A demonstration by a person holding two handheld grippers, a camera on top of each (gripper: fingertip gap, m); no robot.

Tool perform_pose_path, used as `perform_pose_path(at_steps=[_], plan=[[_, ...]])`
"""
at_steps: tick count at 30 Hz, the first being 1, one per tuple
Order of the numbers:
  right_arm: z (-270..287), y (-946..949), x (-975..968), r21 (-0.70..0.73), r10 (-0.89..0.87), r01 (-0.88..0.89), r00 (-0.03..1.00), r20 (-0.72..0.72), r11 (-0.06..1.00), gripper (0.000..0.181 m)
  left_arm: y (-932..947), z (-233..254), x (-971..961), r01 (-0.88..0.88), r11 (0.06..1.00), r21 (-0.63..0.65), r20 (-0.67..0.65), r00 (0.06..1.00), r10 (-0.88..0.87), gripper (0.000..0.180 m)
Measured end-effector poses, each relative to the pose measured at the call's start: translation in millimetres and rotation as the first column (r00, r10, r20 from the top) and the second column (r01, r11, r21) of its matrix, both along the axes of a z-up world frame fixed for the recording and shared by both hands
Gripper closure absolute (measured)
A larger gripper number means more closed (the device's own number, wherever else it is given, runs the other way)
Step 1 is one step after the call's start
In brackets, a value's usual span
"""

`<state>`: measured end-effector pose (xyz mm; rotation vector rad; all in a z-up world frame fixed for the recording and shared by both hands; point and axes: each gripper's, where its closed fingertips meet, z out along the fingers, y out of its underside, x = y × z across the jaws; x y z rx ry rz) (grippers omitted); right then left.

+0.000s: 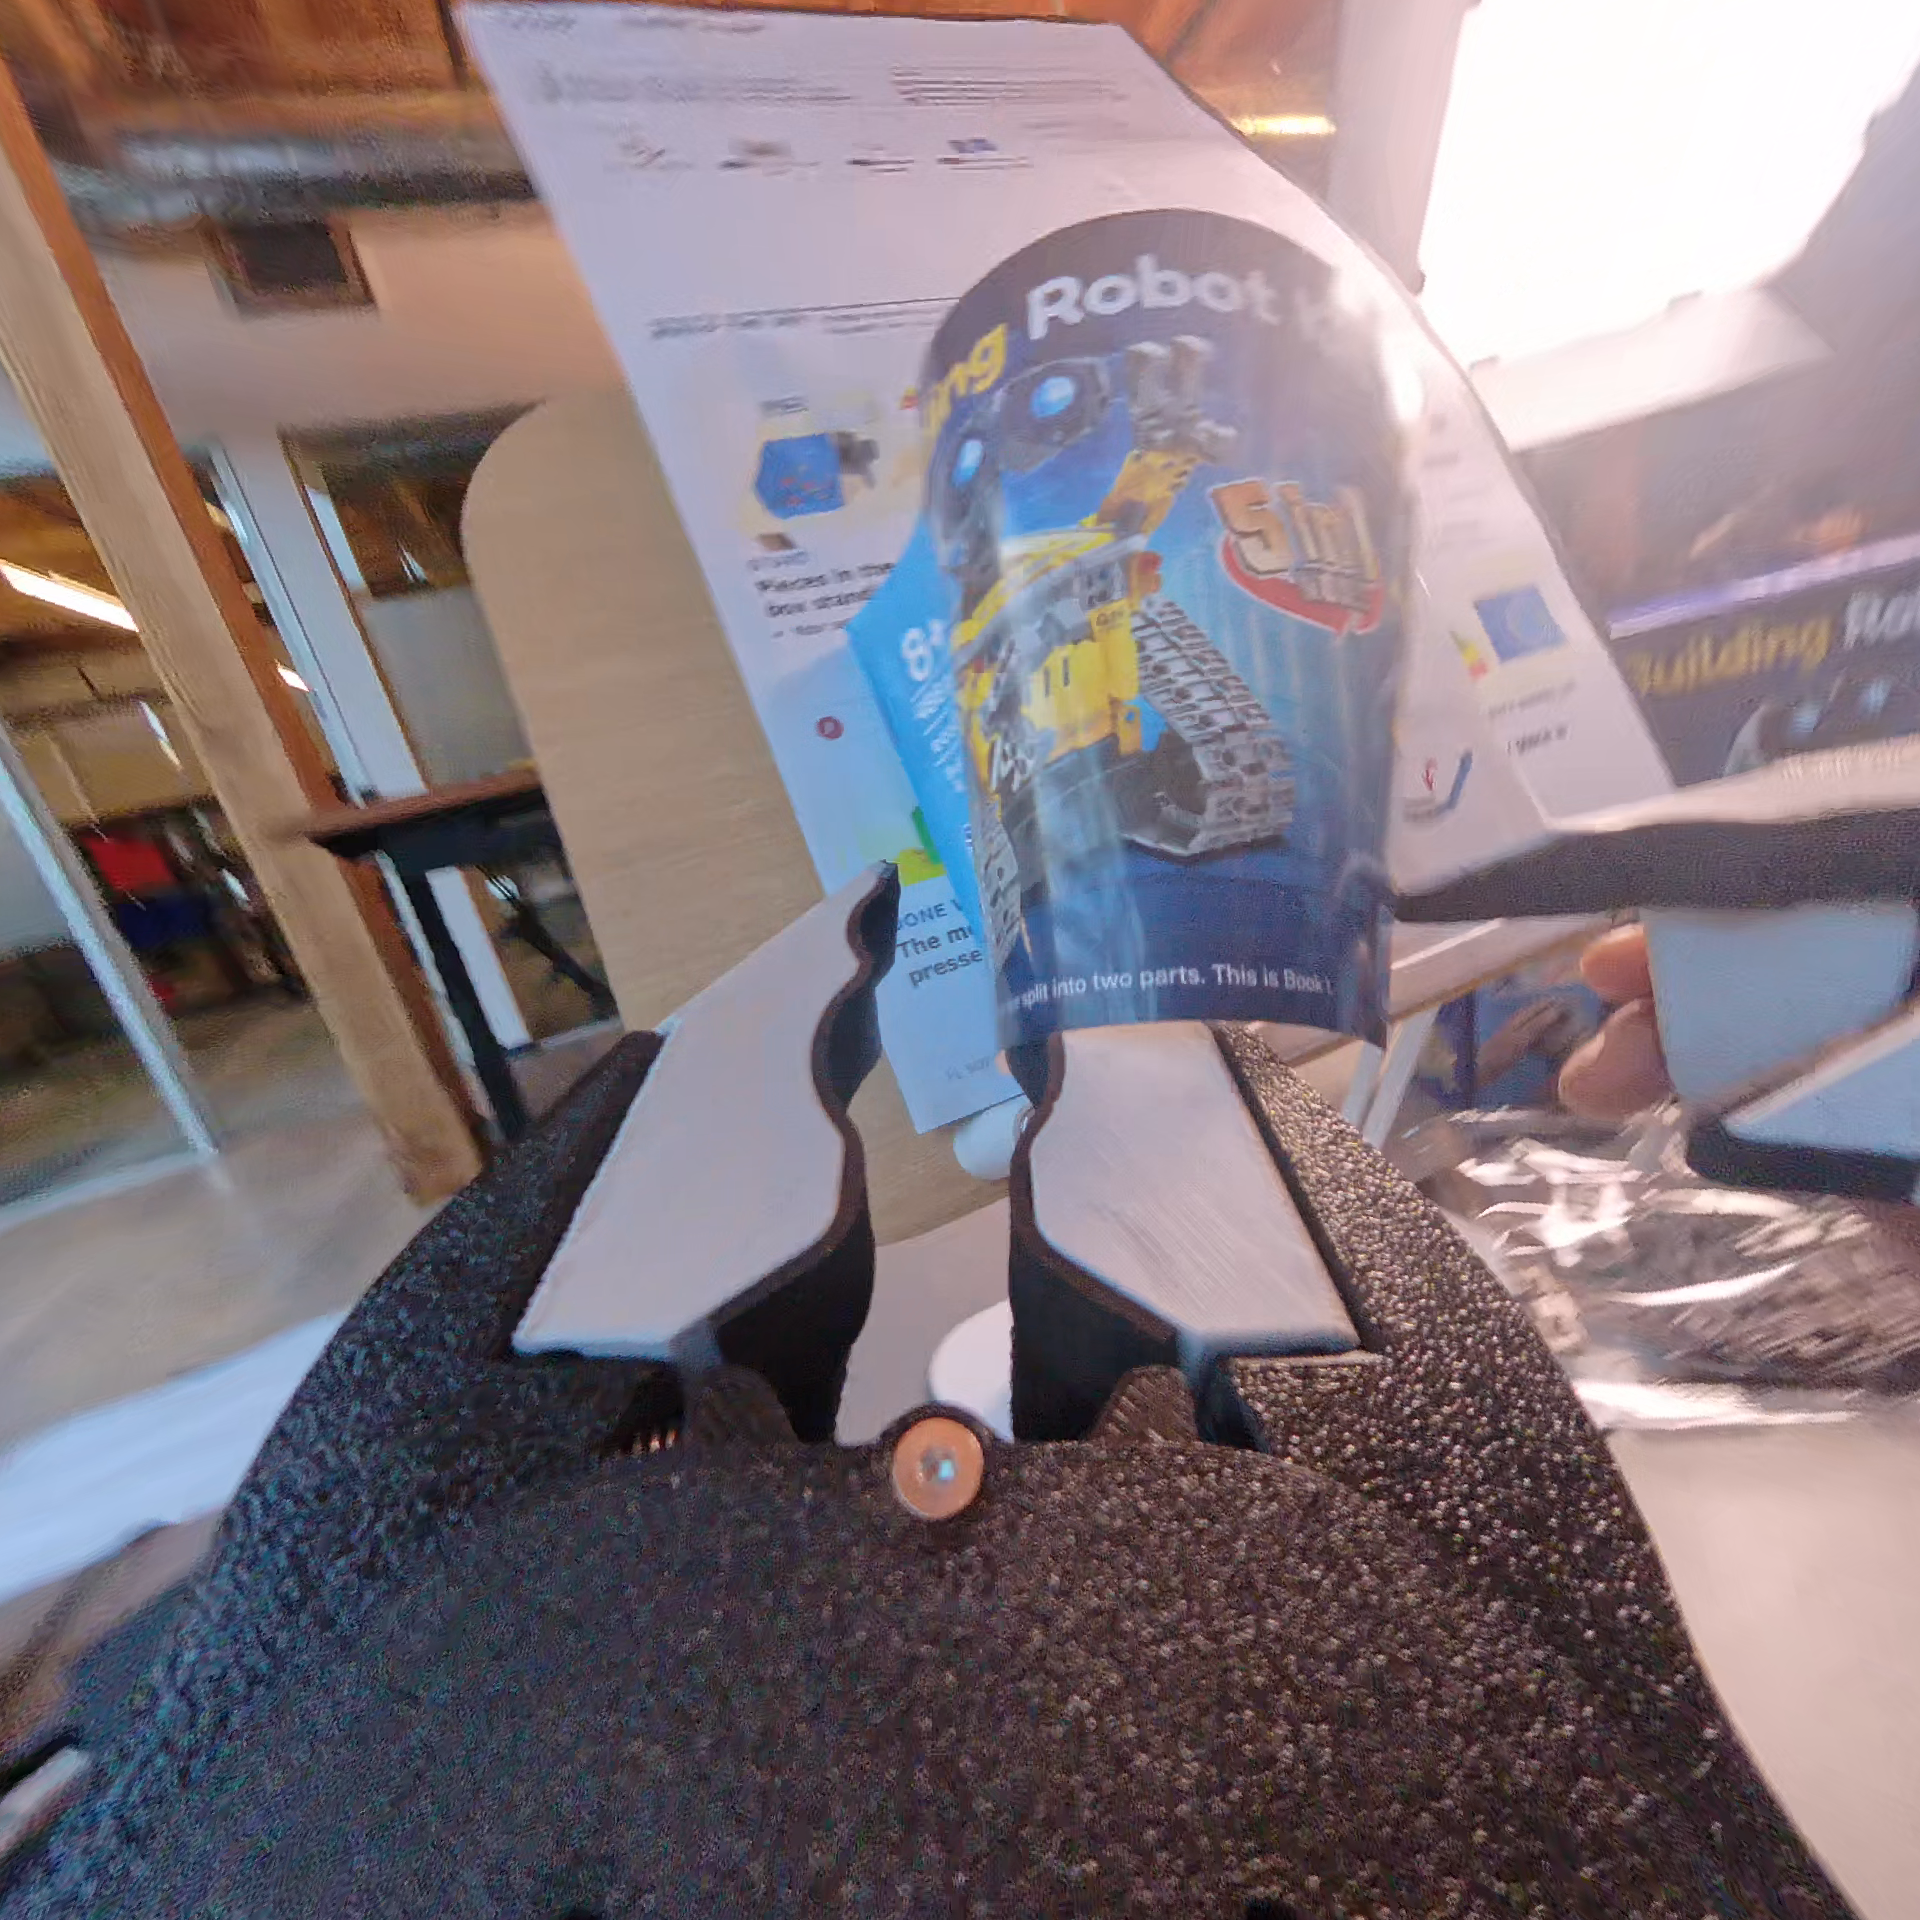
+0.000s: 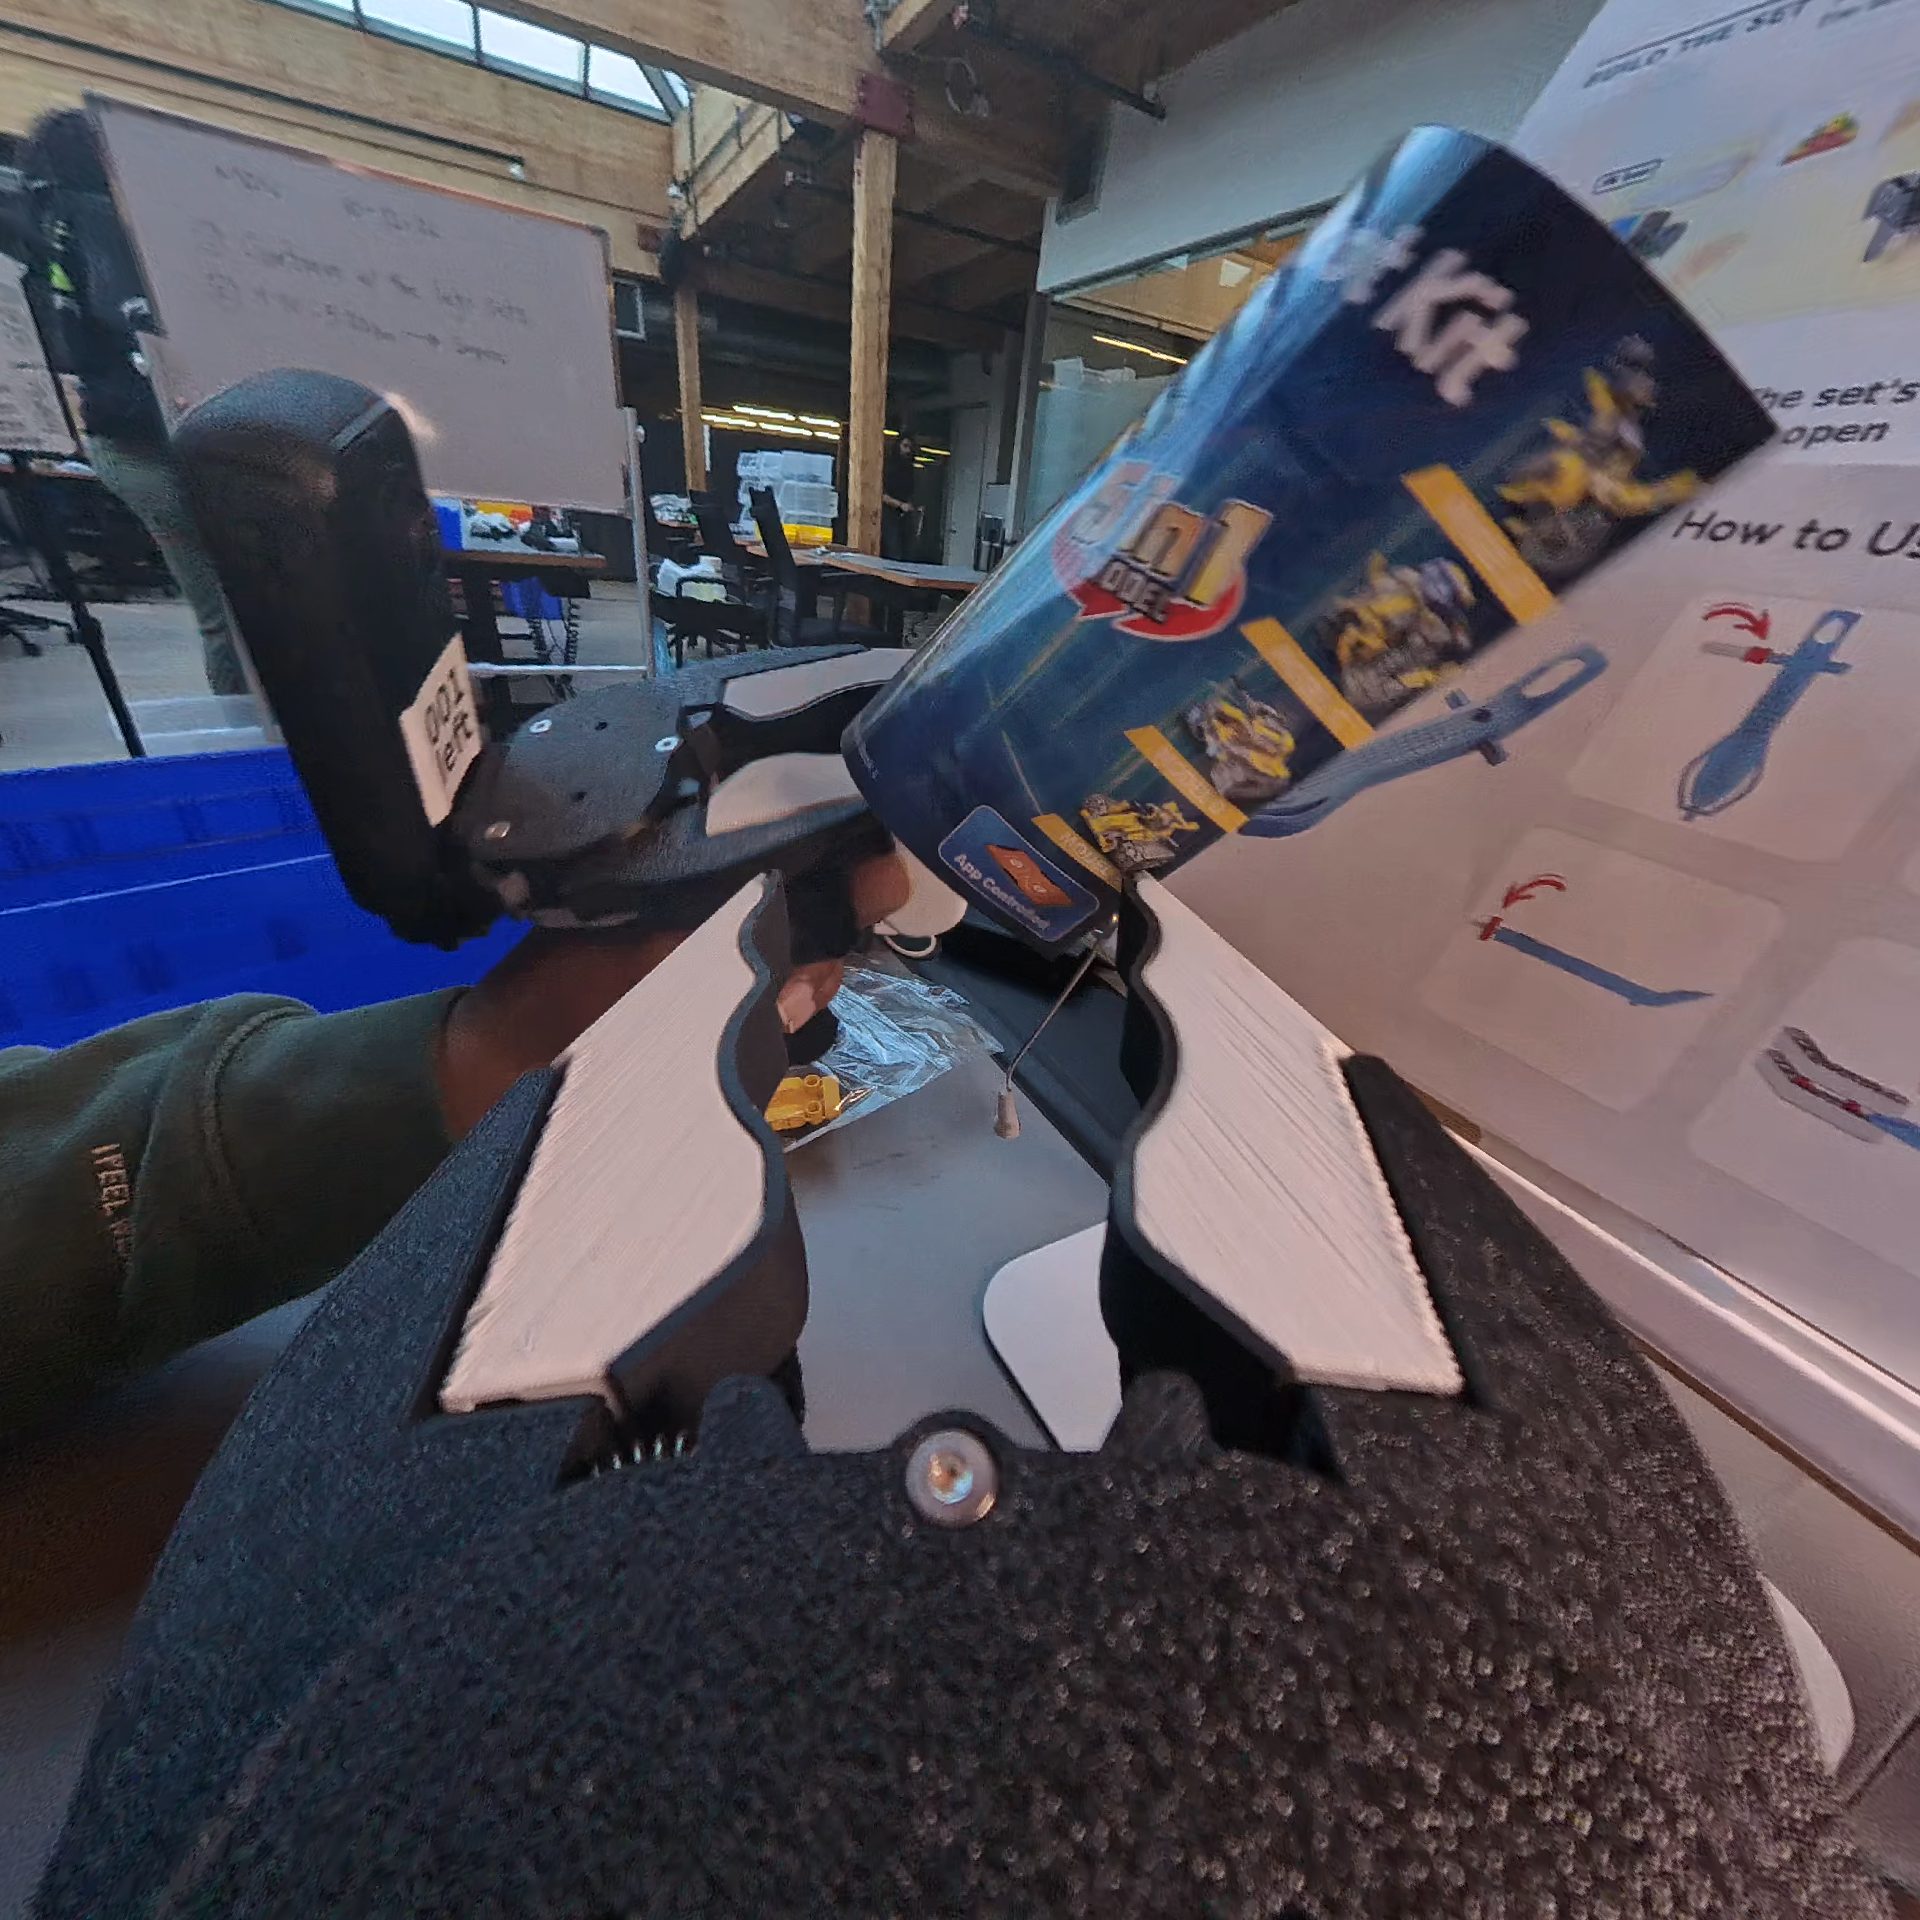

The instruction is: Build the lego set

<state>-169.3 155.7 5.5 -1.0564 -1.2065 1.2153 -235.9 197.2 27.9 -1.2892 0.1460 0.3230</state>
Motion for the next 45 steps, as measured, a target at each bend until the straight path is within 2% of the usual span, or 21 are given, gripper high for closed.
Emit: perform_pose_path(at_steps=[2,4,6,8,11,14,20,33,42,45], plan=[[1.1,-1.4,-0.3,0.013,-0.009,0.009,1.0,0.003,1.0,0.119,-3.3,-0.9,-21.7,0.087,0.996,0.03,0.288,0.953,-0.092,0.161],[2.1,6.2,1.8,0.011,-0.045,0.045,0.999,-0.002,0.999,0.12,-5.6,-8.8,-43.8,0.151,0.986,0.072,0.515,0.841,-0.167,0.162],[0.9,28.6,5.6,-0.002,-0.152,0.152,0.988,-0.001,0.988,0.122,-9.4,-16.7,-63.6,0.161,0.981,0.108,0.628,0.754,-0.193,0.161],[-4.4,57.5,12.5,-0.013,-0.289,0.289,0.957,0.017,0.957,0.123,-12.6,-21.8,-76.6,0.151,0.982,0.117,0.673,0.715,-0.19,0.161],[-12.7,98.2,30.2,-0.041,-0.474,0.475,0.88,0.039,0.879,0.127,-12.7,-25.2,-81.0,0.151,0.983,0.107,0.681,0.709,-0.184,0.163],[-18.0,120.0,44.4,-0.045,-0.562,0.565,0.825,0.058,0.824,0.135,-11.0,-30.1,-82.1,0.125,0.99,0.072,0.654,0.743,-0.141,0.169],[-21.4,130.2,52.5,0.03,-0.644,0.643,0.763,0.063,0.765,0.152,-14.1,-32.2,-84.8,0.109,0.991,0.078,0.642,0.755,-0.133,0.175],[-23.6,144.0,65.8,0.039,-0.707,0.707,0.703,0.074,0.707,0.173,-24.9,-28.8,-92.8,0.104,0.986,0.129,0.644,0.747,-0.163,0.175],[-23.9,142.8,64.9,0.044,-0.704,0.703,0.706,0.075,0.709,0.17,-29.0,-24.8,-90.3,0.11,0.984,0.141,0.625,0.761,-0.175,0.18],[-24.0,140.1,62.3,0.04,-0.693,0.693,0.716,0.078,0.72,0.163,-29.7,-24.0,-89.4,0.115,0.983,0.146,0.633,0.752,-0.183,0.18]])
